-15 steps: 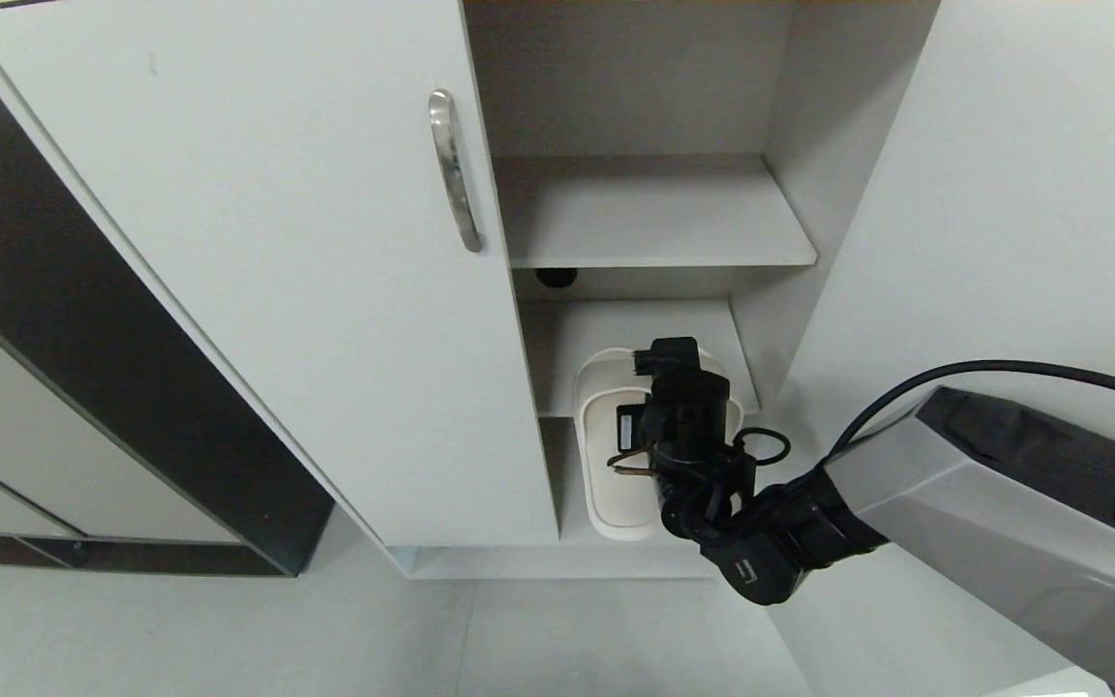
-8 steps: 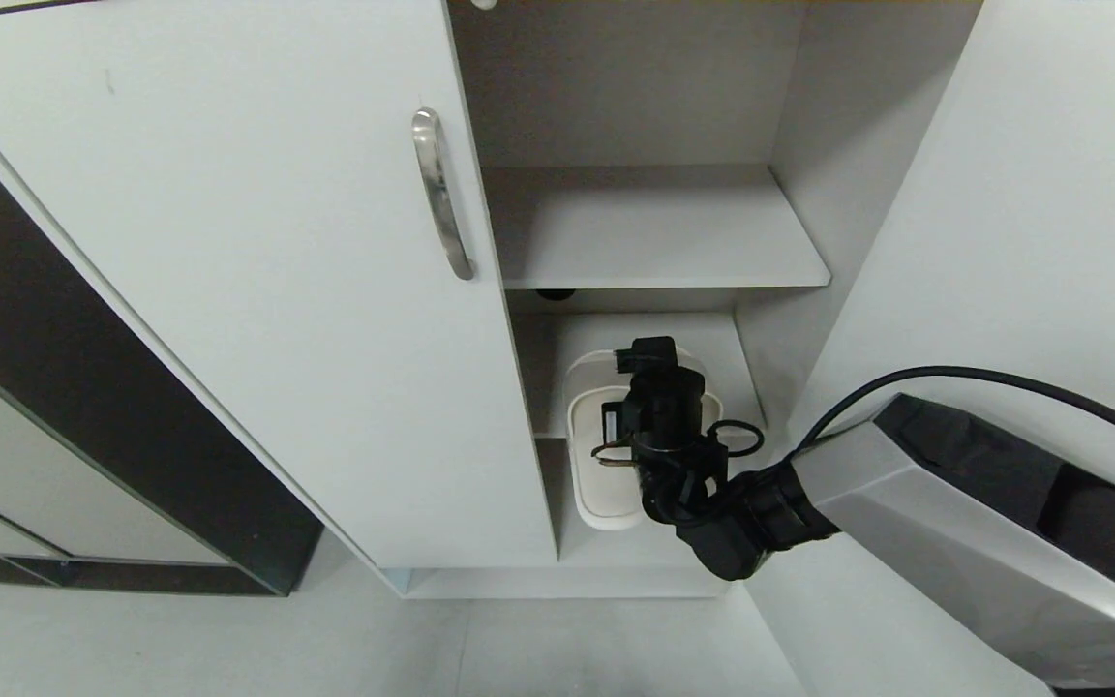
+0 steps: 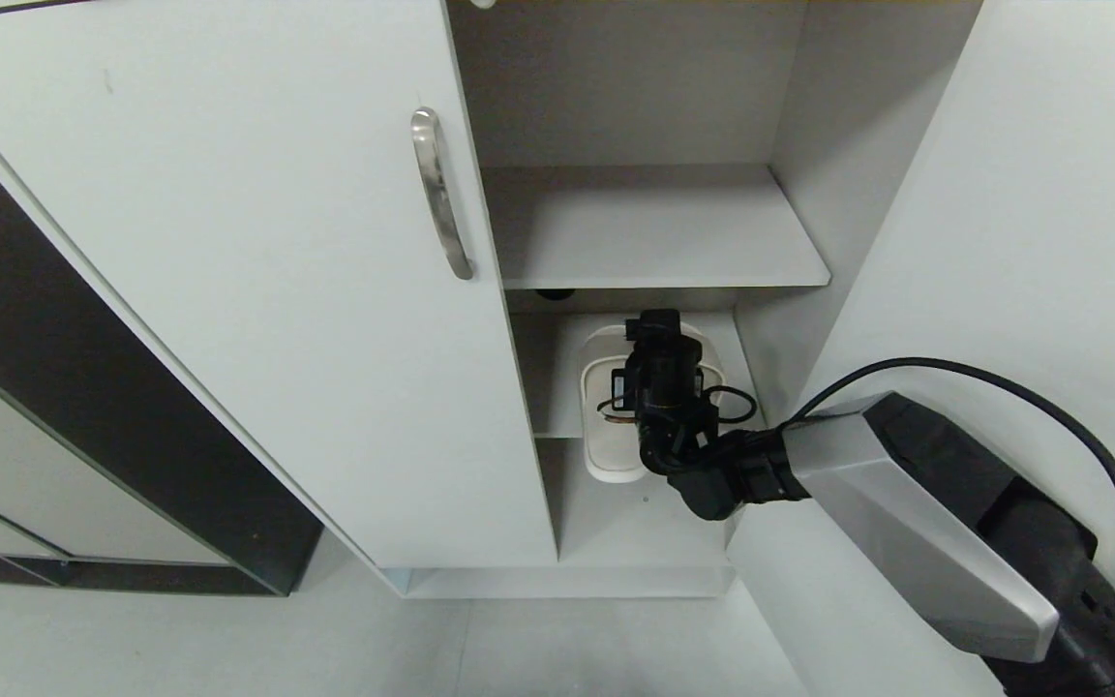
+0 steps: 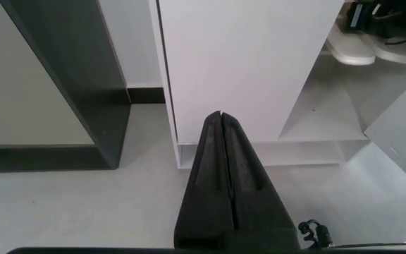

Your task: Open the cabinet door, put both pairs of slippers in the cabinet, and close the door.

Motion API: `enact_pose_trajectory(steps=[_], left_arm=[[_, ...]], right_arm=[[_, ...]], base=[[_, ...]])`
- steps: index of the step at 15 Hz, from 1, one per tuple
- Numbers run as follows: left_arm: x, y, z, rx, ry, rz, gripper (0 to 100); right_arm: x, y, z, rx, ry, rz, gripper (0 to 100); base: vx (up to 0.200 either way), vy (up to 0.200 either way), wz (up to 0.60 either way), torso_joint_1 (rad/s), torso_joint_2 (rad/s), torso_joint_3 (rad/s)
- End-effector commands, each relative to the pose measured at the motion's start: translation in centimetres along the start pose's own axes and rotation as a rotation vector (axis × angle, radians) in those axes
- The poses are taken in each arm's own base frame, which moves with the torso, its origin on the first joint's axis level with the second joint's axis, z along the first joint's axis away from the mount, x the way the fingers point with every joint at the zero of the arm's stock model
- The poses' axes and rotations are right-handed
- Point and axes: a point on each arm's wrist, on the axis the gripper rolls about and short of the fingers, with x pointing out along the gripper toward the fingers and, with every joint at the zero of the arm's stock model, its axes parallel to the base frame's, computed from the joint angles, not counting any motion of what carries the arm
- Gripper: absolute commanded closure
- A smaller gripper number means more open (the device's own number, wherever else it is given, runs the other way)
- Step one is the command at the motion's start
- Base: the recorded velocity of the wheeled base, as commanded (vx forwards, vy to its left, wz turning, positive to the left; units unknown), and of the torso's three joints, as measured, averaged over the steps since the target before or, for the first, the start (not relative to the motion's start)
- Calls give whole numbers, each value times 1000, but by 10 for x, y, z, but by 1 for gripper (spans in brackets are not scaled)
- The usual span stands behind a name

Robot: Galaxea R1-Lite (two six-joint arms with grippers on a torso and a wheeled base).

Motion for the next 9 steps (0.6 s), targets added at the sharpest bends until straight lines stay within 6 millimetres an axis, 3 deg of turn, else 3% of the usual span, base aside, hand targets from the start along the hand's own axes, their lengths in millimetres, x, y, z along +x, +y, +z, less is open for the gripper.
enact_pose_trajectory(steps=[1, 9], left_arm=[[0, 0, 0, -2, 2, 1, 100], [0, 0, 0, -2, 0, 1, 100]], right_arm=[[10, -2, -4, 2, -5, -15, 100], [22, -13, 12, 0, -31, -43, 100]], base=[[0, 0, 0, 0, 0, 0], [0, 0, 0, 0, 0, 0]])
